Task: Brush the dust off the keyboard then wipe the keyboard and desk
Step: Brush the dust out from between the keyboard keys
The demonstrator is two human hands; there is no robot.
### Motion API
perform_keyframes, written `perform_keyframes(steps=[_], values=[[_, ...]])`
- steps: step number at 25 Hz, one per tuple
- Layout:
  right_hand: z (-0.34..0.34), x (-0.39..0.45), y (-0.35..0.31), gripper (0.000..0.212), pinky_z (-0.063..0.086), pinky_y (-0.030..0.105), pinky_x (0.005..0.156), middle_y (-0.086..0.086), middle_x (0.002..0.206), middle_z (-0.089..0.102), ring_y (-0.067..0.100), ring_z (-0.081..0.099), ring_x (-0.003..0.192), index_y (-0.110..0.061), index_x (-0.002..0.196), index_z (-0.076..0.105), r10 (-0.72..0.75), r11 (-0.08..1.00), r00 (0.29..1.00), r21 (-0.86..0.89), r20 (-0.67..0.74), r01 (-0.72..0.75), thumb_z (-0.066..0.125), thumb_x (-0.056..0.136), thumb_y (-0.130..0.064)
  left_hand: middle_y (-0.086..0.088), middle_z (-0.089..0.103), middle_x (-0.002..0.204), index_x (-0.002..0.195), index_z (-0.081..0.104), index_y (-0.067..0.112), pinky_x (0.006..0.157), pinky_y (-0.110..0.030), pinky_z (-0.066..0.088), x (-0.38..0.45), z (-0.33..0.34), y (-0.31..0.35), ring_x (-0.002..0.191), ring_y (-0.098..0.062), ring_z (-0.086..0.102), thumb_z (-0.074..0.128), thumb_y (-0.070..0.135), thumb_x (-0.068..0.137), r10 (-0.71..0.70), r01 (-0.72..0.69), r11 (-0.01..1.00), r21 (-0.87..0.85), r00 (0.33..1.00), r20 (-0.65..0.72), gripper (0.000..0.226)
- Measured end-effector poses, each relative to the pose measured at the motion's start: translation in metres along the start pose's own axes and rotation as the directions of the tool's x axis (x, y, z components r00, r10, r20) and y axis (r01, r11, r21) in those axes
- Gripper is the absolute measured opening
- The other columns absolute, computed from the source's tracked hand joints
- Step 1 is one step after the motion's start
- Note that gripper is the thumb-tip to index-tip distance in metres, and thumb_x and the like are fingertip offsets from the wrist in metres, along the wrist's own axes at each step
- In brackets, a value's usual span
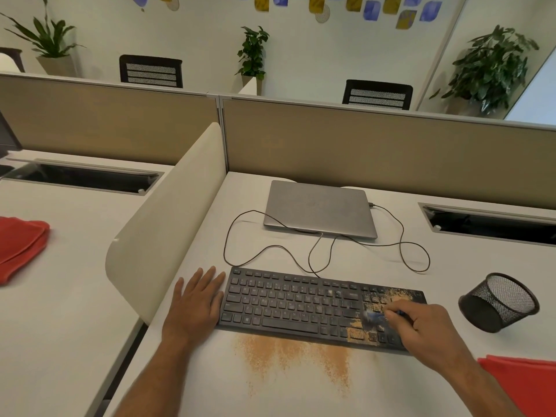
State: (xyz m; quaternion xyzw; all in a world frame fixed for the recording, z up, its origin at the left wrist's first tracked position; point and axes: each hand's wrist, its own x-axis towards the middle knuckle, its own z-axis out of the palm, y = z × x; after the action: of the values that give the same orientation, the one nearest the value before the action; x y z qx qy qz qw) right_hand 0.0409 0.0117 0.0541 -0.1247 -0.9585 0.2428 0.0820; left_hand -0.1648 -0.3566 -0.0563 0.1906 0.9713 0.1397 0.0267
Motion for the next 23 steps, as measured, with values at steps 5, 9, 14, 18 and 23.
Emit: perform_keyframes(steps=[5,9,14,18,23], values=[[0.003,-0.009,0.002,0.019,0.049,0.022,0.050,-0.018,0.065,0.065,0.013,0.061,0.063,-0.031,0.076,0.071,-0.006,1.000,1.000,-0.027,0.020,0.007,0.067,0.085,-0.015,0.018,0.010,0.165,0.157,0.021,0.038,0.124,-0.038,-0.009,0.000,0.000,0.000,0.153,-0.004,-0.004,-0.005,0.058,0.088,0.002,-0.002,1.000,-0.005,1.000,0.004,0.077],[0.006,-0.012,0.000,0.017,0.047,0.019,0.052,-0.023,0.068,0.064,0.008,0.061,0.068,-0.031,0.081,0.072,-0.040,0.999,0.999,-0.022,0.019,0.040,0.067,0.085,-0.015,0.017,0.012,0.165,0.157,0.023,0.038,0.124,-0.039,-0.008,0.000,0.000,-0.001,0.152,-0.005,-0.002,-0.002,0.058,0.089,0.005,-0.005,1.000,-0.024,1.000,-0.006,0.075],[0.008,-0.015,0.001,0.021,0.044,0.023,0.049,-0.020,0.065,0.064,0.011,0.058,0.064,-0.032,0.076,0.071,-0.077,0.997,0.996,-0.006,0.037,0.078,0.070,0.081,-0.012,0.017,0.012,0.165,0.157,0.022,0.037,0.124,-0.039,-0.008,0.000,0.000,0.000,0.153,-0.006,-0.001,-0.003,0.057,0.089,0.006,-0.006,1.000,-0.012,1.000,-0.003,0.075],[0.006,-0.014,-0.002,0.025,0.045,0.019,0.053,-0.022,0.068,0.064,0.008,0.058,0.073,-0.038,0.074,0.068,-0.093,0.994,0.989,-0.041,0.114,0.098,0.068,0.083,-0.014,0.016,0.015,0.165,0.157,0.024,0.037,0.124,-0.040,-0.006,0.000,0.002,-0.001,0.153,-0.006,0.000,-0.001,0.057,0.090,0.009,-0.009,1.000,-0.023,1.000,-0.010,0.075],[0.003,-0.009,-0.007,0.039,0.048,0.027,0.051,-0.023,0.070,0.065,0.012,0.060,0.064,-0.058,0.082,0.063,-0.063,0.997,0.998,0.054,0.017,0.062,0.065,0.087,-0.019,0.018,0.011,0.165,0.157,0.020,0.039,0.124,-0.039,-0.008,0.000,0.000,0.000,0.153,-0.005,-0.002,-0.005,0.057,0.088,0.003,-0.003,1.000,0.000,1.000,0.005,0.076]])
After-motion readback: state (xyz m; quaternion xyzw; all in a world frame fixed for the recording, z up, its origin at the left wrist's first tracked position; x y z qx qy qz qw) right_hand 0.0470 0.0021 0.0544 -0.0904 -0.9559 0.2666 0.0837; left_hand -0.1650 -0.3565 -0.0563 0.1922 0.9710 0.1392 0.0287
